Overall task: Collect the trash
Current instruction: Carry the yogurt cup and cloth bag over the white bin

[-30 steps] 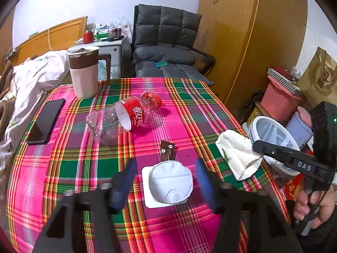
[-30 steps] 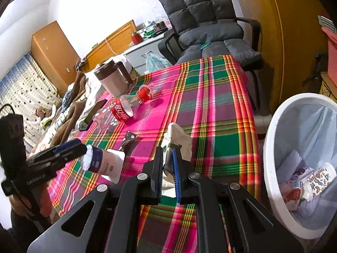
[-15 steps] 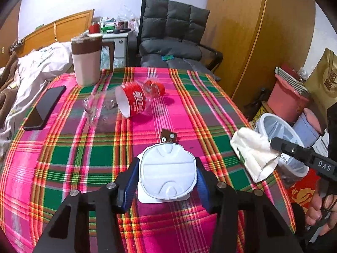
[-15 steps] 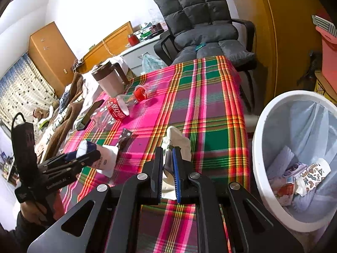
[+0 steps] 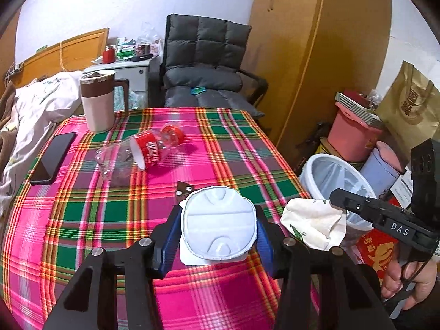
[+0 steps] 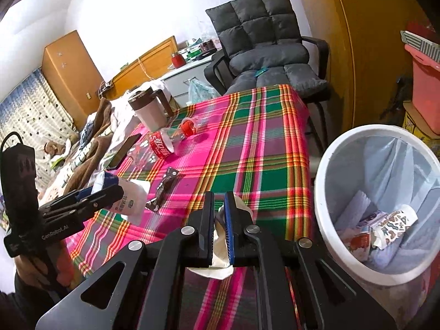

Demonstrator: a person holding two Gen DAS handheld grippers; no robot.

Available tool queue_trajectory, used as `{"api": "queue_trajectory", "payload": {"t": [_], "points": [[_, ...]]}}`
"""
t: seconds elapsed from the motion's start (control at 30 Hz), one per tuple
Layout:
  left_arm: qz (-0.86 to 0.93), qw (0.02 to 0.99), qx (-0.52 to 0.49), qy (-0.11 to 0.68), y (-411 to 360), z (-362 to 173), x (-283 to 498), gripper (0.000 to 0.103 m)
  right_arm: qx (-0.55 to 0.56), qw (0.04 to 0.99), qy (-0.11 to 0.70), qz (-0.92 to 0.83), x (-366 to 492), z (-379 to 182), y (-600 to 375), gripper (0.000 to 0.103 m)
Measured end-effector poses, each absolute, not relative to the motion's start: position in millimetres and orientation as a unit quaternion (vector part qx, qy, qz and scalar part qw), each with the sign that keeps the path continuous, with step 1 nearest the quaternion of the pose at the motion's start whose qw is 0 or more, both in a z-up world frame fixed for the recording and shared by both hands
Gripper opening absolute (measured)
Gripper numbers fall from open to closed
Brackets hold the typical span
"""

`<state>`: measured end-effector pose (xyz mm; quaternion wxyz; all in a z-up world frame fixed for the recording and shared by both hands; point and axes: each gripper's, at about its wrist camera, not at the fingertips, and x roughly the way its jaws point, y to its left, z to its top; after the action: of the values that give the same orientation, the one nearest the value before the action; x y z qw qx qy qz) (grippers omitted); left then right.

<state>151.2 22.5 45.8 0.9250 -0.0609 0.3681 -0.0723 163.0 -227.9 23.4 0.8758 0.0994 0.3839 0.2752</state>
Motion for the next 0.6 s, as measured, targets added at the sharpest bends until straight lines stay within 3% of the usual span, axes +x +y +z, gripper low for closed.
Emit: {"api": "queue_trajectory", "payload": {"t": [0.43, 0.6], "points": [[-0.099, 0.922, -0.055, 0.371, -4.0, 47.8, 149.6, 0.05, 0.102, 0.875, 0.385, 0.276, 154.1, 24.0, -239.9, 0.009], [-0.106, 0.92, -0.056, 0.374, -8.2, 45.5, 148.0, 0.05, 0.074, 0.874, 0.402, 0.263, 143.9, 14.4, -241.8, 0.015]]}}
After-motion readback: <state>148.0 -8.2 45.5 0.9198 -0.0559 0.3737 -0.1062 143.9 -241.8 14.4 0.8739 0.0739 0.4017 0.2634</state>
